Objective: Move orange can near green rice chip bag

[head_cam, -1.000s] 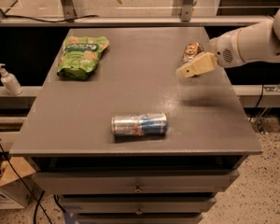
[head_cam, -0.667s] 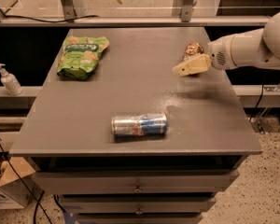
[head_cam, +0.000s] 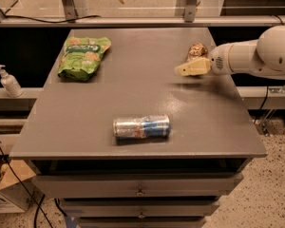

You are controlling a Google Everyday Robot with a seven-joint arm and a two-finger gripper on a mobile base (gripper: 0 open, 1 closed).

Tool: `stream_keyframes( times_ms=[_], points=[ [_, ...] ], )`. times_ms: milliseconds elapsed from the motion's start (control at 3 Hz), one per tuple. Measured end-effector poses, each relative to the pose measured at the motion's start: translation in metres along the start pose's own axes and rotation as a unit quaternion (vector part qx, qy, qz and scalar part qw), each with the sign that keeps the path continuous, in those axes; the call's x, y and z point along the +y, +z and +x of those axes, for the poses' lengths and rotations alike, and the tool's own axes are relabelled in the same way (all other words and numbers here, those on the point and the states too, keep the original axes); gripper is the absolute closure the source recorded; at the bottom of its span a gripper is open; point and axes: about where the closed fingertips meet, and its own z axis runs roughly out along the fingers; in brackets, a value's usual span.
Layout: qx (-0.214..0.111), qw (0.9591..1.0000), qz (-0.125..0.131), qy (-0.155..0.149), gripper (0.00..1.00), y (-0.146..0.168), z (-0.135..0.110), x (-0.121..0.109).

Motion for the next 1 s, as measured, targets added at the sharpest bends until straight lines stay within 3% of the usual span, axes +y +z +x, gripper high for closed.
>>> stream_keyframes(
  times_ms=[333,1000],
  points=[
    [0.000,0.9999,0.001,-0.011,0.18,0.011,-0.006,-0.001],
    [0.012,0.9979,-0.028,-0.058,0.64,0.035,-0.019,0.023]
  ],
)
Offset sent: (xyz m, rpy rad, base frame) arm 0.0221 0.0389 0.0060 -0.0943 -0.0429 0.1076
